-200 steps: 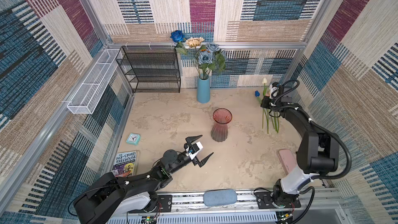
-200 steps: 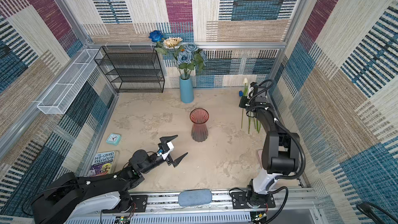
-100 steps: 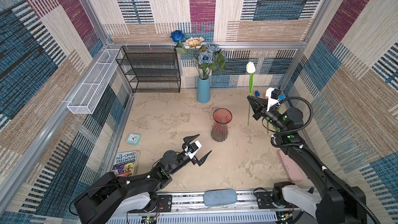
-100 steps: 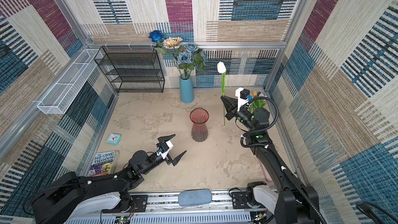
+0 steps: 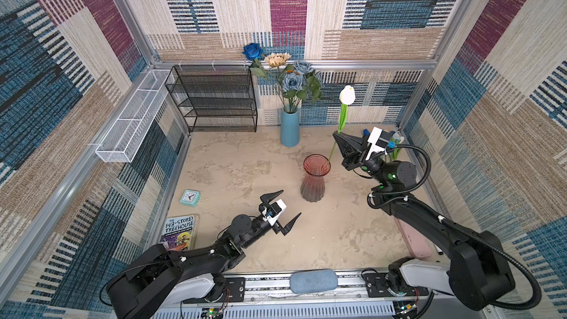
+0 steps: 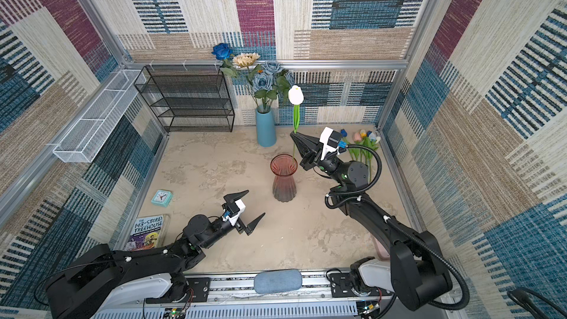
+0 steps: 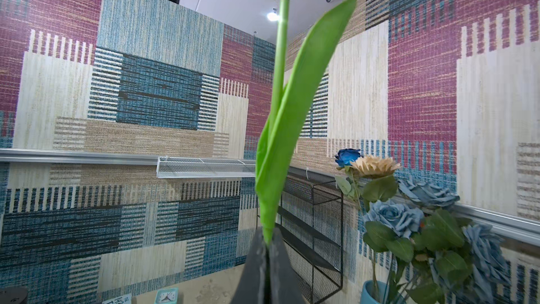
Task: Arrange the flowers into the vase
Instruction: 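Lift the white tulip up off the table with the right gripper, then carry the white tulip over the pink vase and lower its stem in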
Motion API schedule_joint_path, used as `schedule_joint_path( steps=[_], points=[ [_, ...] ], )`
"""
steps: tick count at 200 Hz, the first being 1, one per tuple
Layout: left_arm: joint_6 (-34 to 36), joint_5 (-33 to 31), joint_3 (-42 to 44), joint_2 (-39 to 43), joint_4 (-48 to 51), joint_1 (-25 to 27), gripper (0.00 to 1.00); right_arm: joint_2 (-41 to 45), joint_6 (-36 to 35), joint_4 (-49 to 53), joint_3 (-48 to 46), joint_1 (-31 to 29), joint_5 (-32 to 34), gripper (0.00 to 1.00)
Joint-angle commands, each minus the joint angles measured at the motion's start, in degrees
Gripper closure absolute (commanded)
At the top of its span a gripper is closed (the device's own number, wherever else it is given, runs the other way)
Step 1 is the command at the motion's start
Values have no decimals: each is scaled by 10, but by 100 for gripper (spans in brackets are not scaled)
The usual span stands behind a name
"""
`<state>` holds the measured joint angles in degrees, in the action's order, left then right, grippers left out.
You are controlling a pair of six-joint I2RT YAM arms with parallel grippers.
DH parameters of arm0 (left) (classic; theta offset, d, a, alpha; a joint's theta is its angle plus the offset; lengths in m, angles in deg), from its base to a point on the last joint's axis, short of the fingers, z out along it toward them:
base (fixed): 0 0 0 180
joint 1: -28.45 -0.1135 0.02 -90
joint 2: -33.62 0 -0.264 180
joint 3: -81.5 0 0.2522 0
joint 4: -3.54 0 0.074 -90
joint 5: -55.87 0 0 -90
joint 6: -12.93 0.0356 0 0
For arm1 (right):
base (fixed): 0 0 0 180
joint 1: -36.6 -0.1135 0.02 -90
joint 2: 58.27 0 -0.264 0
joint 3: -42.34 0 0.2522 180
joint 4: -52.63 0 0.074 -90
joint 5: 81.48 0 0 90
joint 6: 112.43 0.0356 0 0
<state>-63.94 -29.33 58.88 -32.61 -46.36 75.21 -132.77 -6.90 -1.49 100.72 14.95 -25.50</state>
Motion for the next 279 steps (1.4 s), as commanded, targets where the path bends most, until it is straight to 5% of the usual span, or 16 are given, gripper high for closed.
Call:
schedule_joint_path(
  steps=[1,157,279],
  points=[
    [-17,10,-7,-3,-17,0,0,-31,4,-53,10,-10,8,100],
    [-11,19,-19,-6,8,0,0,-132,-103,71,-54,-33,30,93],
    [-5,15,-18,1,15,0,0,-50,-140,95,-83,-36,84,57]
  ],
)
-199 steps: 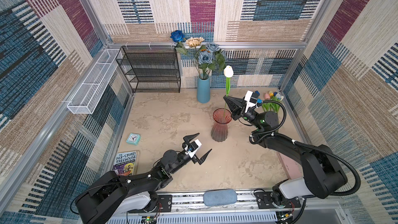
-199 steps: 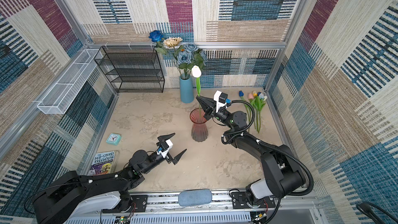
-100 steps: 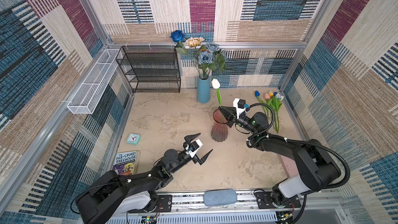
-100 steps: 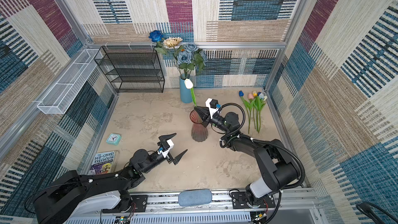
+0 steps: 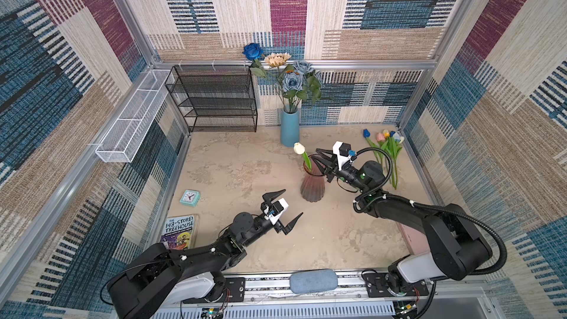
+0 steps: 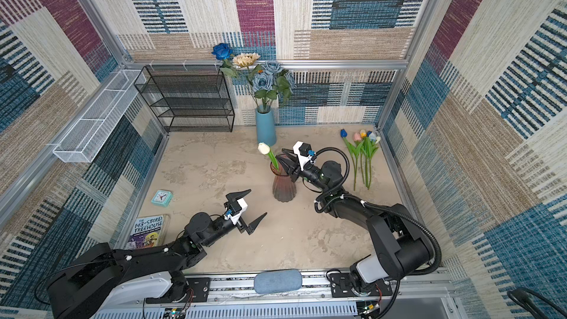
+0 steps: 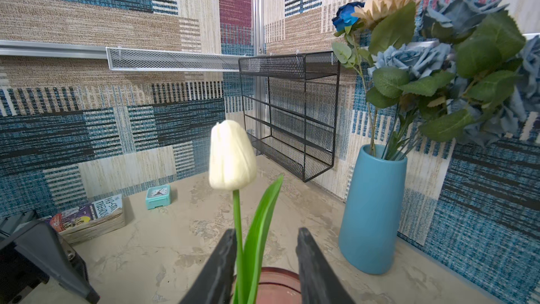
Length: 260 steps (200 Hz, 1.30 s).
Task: Arrange the flowers into the vase
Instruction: 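Carry the white tulip over the pink vase and lower its stem in, then open the right gripper and withdraw it toward the tulips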
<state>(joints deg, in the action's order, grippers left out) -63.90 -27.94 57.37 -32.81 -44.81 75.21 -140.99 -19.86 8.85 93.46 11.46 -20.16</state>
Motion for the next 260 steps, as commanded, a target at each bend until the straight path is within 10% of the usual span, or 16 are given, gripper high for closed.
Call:
schedule_joint_path(
  steps=[1,56,100,158,260],
  points=[
    [-6,1,-2,3,0,0,0,34,-11,-8,-12,-1,33,57],
    [-7,3,-1,6,1,0,0,116,-38,156,46,16,224,49],
    [-7,5,-4,3,5,0,0,91,71,344,124,194,232,54],
    [-9,7,-7,4,11,0,0,-177,-18,733,392,329,203,61],
    [-6,7,-11,7,28,1,0,-453,-90,875,638,338,262,61]
  ],
)
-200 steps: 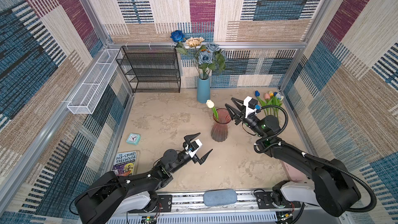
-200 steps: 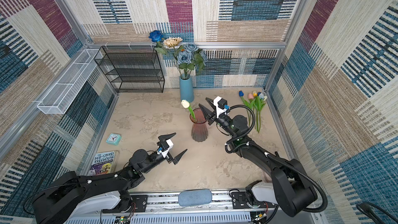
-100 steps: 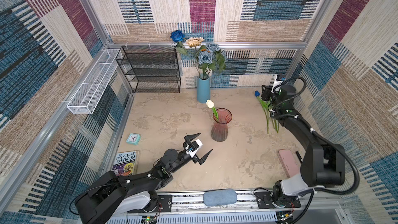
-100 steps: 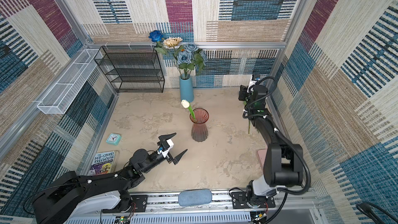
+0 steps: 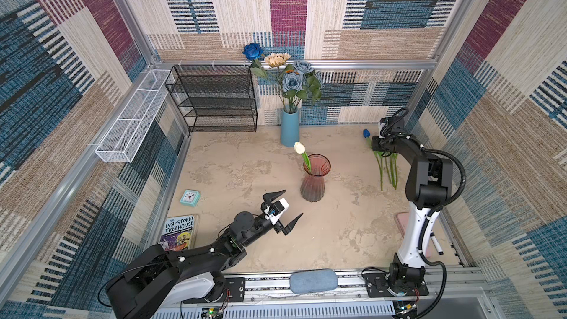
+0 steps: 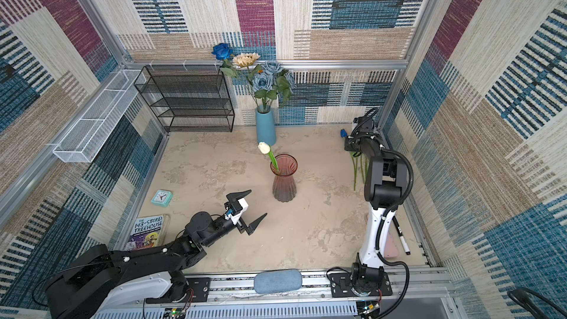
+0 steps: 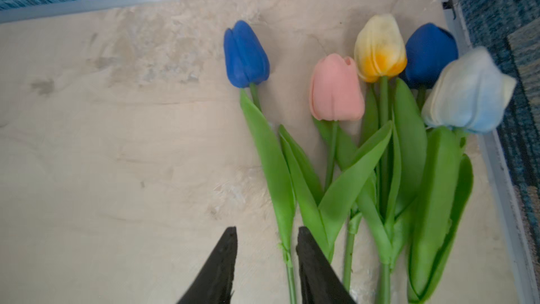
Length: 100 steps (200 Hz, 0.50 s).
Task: Arrange the flowers into the vase
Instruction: 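Open the right gripper and withdraw it toward the tulips, then lower the right gripper and grasp the blue tulip's stem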
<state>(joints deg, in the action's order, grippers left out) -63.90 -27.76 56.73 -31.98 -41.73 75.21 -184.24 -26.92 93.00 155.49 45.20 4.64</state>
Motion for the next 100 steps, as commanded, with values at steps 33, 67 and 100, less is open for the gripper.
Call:
schedule_joint_path(
  steps=[33,67,100],
  points=[
    [-4,3,-6,-4,-4,1,0,-42,-24,35,21,0,19,62],
    [-6,6,-6,-6,-4,0,0,-55,-21,28,22,0,23,65],
    [-5,4,-6,-6,-4,1,0,-68,-17,31,24,0,4,76]
  ],
)
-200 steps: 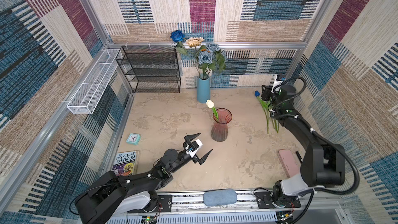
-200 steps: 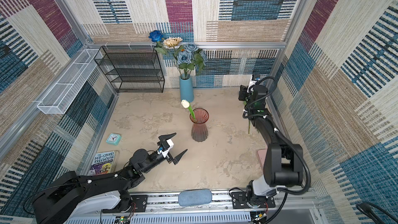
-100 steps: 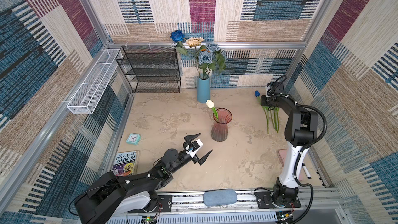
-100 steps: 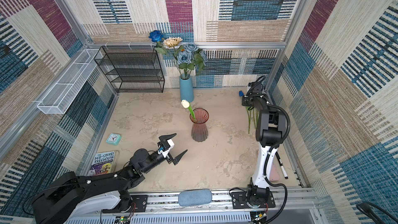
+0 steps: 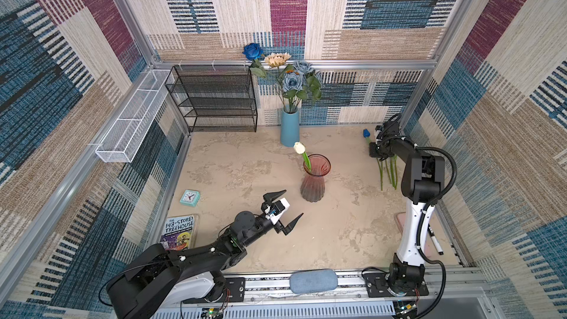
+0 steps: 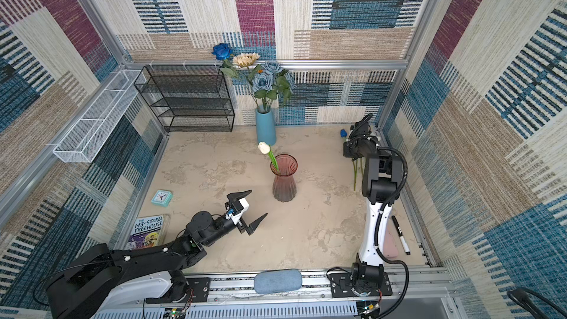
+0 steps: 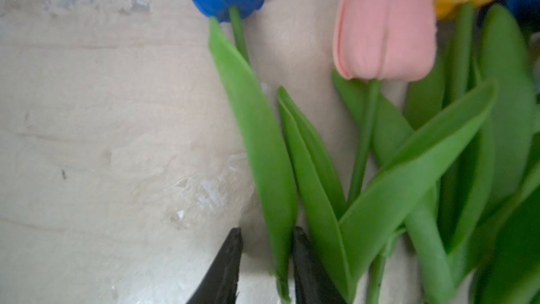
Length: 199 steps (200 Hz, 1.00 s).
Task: Arrange the flowers into the vase
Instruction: 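Lower the right gripper and grasp the blue tulip's stem, then lift the blue tulip and carry it toward the pink vase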
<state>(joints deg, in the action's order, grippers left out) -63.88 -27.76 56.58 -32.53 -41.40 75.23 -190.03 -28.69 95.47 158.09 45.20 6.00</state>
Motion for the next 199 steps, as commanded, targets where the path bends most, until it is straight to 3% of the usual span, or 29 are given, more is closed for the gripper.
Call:
schedule_joint_path(
  steps=[1,61,105,160,199],
  points=[
    [-5,4,-5,0,-7,0,0,-10,1,6,-3,0,-10,76],
    [-4,3,-6,-1,-6,0,0,24,7,-20,-26,-5,-80,90],
    [-3,2,-5,4,-2,0,0,72,12,-42,-62,-13,-81,96],
    [-4,1,-5,5,-2,1,0,198,2,-155,-189,-20,-81,99],
    [-5,2,-5,5,-2,1,0,296,-7,-266,-291,-27,-151,99]
  ],
)
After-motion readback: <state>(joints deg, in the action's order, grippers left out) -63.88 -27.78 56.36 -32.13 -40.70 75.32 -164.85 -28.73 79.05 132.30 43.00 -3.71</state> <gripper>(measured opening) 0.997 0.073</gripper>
